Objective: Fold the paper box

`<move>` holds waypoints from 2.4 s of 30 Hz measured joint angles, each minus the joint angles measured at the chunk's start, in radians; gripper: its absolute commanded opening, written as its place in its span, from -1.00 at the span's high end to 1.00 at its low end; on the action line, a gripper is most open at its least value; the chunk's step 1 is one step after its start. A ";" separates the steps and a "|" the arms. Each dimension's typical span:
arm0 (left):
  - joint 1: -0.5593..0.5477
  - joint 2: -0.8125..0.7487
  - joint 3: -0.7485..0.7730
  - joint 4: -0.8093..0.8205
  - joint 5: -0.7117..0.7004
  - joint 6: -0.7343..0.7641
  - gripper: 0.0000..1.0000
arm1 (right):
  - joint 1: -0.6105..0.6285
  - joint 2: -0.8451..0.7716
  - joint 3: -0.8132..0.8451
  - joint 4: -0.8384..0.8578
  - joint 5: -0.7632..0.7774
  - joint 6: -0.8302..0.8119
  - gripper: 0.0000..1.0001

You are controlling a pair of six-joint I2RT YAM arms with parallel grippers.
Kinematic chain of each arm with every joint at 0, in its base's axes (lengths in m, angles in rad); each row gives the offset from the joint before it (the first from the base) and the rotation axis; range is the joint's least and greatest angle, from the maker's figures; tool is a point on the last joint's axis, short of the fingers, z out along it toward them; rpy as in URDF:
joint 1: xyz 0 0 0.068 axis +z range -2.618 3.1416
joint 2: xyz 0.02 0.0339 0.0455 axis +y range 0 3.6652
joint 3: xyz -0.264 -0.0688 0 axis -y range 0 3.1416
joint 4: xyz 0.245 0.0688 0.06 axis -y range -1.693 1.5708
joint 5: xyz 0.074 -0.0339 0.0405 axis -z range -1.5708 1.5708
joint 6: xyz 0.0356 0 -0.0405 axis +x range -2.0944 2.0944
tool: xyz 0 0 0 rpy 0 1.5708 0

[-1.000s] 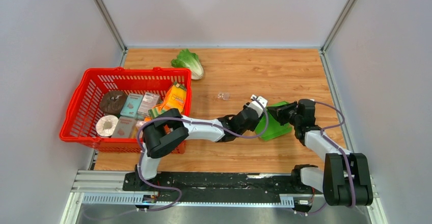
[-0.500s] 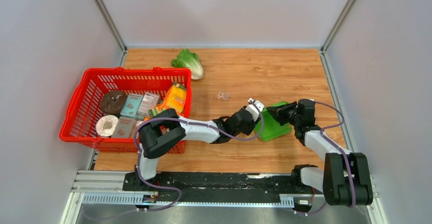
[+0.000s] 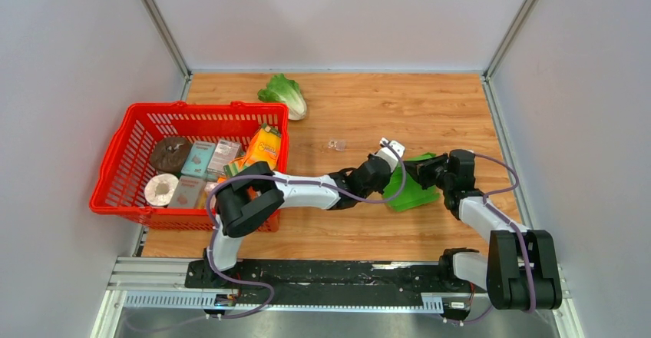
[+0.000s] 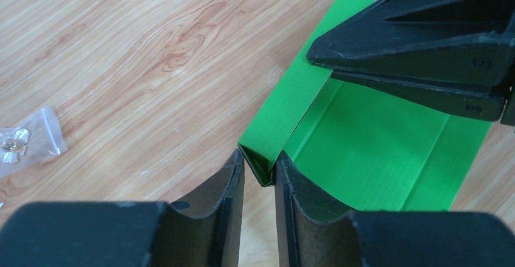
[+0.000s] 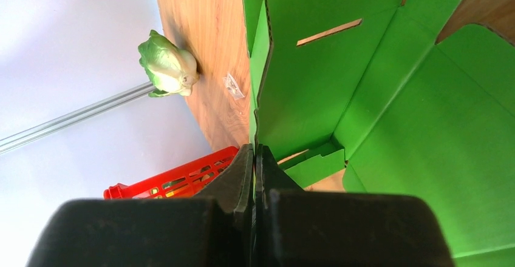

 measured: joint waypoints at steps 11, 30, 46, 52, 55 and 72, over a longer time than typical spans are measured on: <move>-0.042 0.090 0.167 -0.172 -0.236 -0.064 0.68 | 0.015 0.008 0.000 0.016 0.032 0.042 1.00; -0.076 0.173 0.290 -0.300 -0.463 -0.132 1.00 | 0.038 -0.033 -0.016 -0.010 0.042 0.076 1.00; -0.065 0.090 0.112 -0.204 -0.338 -0.135 0.45 | 0.073 -0.091 -0.023 -0.093 0.022 0.080 1.00; -0.063 0.100 0.131 -0.220 -0.356 -0.146 1.00 | 0.073 -0.092 -0.023 -0.095 0.017 0.087 1.00; -0.056 0.142 0.198 -0.273 -0.398 -0.179 1.00 | 0.073 -0.091 -0.023 -0.094 0.022 0.096 1.00; -0.055 0.130 0.195 -0.348 -0.435 -0.289 0.59 | 0.136 -0.084 -0.008 -0.103 0.074 0.106 0.70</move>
